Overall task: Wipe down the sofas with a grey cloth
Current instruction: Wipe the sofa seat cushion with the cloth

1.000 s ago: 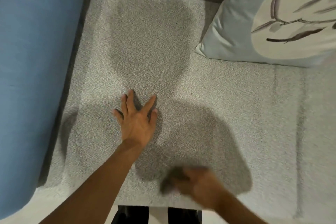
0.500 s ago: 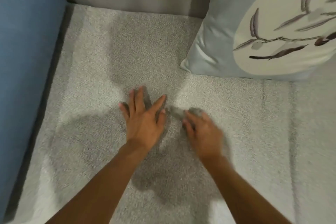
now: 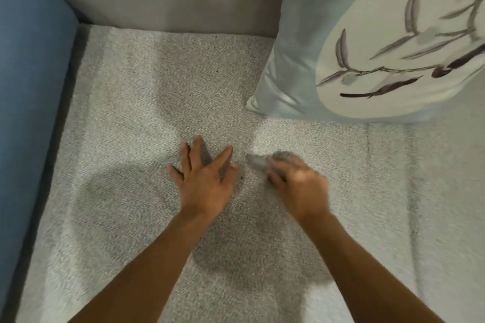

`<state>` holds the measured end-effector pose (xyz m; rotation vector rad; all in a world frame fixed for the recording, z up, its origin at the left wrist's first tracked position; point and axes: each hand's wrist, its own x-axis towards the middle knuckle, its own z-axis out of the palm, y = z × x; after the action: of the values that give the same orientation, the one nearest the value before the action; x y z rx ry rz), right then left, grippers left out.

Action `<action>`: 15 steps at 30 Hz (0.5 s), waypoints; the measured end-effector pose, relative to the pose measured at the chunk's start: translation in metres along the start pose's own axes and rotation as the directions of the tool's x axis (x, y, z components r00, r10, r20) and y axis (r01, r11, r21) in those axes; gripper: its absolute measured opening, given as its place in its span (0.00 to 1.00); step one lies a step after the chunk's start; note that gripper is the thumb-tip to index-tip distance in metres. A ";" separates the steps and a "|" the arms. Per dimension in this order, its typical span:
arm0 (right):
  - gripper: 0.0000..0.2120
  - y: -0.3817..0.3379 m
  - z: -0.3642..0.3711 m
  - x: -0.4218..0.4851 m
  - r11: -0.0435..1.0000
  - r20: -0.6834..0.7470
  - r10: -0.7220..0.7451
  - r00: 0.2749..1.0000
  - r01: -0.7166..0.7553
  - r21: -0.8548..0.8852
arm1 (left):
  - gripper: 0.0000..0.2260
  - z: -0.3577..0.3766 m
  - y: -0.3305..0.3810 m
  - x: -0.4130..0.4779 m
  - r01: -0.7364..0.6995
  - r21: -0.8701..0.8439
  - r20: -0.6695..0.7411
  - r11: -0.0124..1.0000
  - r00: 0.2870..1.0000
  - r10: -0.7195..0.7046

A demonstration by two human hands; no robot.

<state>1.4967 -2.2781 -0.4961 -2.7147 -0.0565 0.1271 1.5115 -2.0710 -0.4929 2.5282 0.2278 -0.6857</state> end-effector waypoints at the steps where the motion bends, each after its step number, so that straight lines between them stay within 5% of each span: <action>1: 0.11 0.007 -0.005 0.015 0.996 -0.033 0.088 0.996 -0.088 -0.013 | 0.22 -0.001 0.003 -0.001 0.007 0.006 0.006 1.000 1.000 -0.007; 5: 0.10 0.035 -0.009 0.060 0.888 -0.149 0.460 0.875 -0.457 0.057 | 0.22 0.004 0.013 -0.005 -0.014 0.028 -0.004 1.000 1.000 0.014; 8: 0.09 0.019 -0.003 0.013 0.939 -0.138 0.342 0.930 -0.333 0.079 | 0.21 0.016 0.016 -0.013 -0.067 -0.007 -0.026 0.998 0.997 0.066; 12: 0.17 0.016 -0.003 -0.078 0.990 0.050 0.140 0.989 -0.140 0.007 | 0.20 0.034 0.029 -0.027 -0.171 0.001 -0.078 0.985 0.982 0.171; 15: 0.16 0.049 -0.016 -0.045 0.983 -0.040 0.138 0.990 -0.142 -0.112 | 0.21 0.049 0.048 -0.035 -0.294 0.105 -0.048 0.950 0.953 0.300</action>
<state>1.4545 -2.3318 -0.4976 -2.8339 0.1412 0.1254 1.4736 -2.1382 -0.4912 2.6014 -0.1684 -0.5079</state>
